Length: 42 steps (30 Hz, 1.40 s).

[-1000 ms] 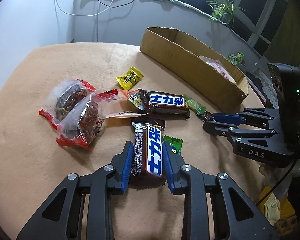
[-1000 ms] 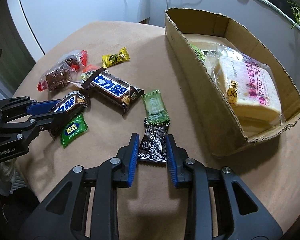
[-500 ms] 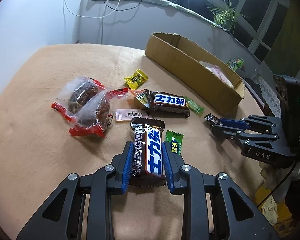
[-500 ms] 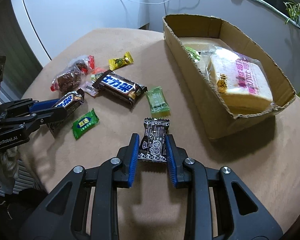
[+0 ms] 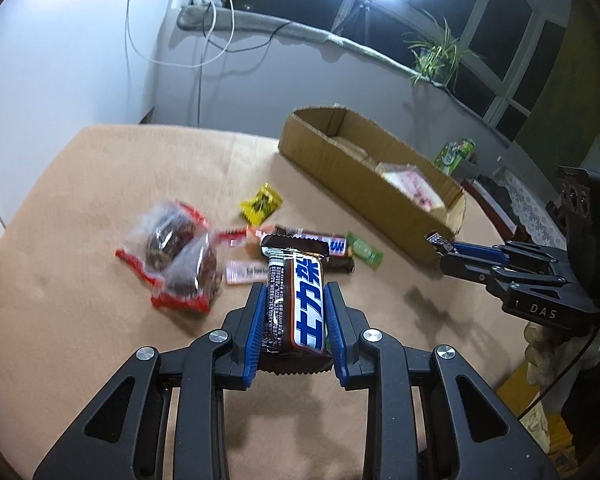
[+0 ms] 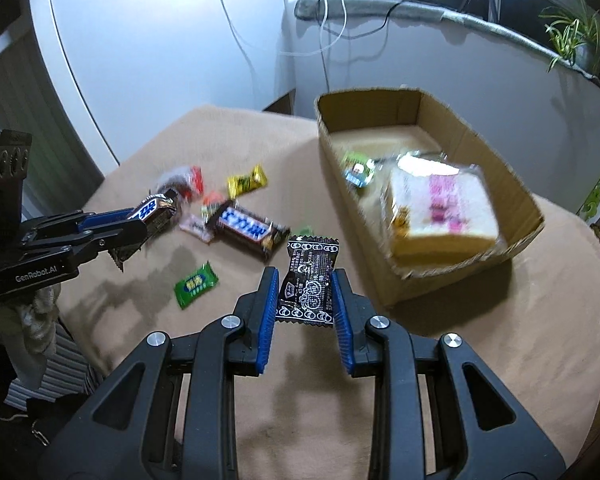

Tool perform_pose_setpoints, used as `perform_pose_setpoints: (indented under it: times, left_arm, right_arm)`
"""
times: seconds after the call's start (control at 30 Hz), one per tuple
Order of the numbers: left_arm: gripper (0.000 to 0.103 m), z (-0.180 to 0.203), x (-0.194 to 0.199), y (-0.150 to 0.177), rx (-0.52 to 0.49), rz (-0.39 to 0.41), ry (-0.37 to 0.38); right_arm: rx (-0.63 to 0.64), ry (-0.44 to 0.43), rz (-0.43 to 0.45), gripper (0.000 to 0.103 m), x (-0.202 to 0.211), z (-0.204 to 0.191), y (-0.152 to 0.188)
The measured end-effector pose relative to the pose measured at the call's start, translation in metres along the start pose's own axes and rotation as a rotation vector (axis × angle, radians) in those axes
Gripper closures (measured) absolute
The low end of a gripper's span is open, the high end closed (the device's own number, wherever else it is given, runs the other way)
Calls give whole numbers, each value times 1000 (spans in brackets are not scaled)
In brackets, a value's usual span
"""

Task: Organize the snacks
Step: 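Carry the black snack and chocolate bar over the box with both tools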

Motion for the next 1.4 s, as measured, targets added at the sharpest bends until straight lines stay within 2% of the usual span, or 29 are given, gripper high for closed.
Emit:
perform_pose_setpoints:
  times: [0.3,0.57,1.03,1.4]
  left_arm:
    - [76,24,-3,-37,-35,47,26]
    - [76,46,-23,-71,-48,54,60]
    - [76,78,-84,-122,-73,24,69]
    - [76,80,-129,-131,-55,-29,51]
  right_arm:
    - [-38,46,64,75,19,41,-33]
    - [-72,61,73,75,12,80,-61]
    - [-122,55,34,75,-39,137,-101]
    - [-157,41,-19,75,-85,158,-104]
Point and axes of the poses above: each gripper's, at about its wrist camera, not at the fingertips, and x roughly against the way its jaws point, z to its right, y to its underside, the point moved 5 cm from there along -x, roughly the way its jaws point, and after that the axes turned 13 degrees about x, right-handed, at the moved point
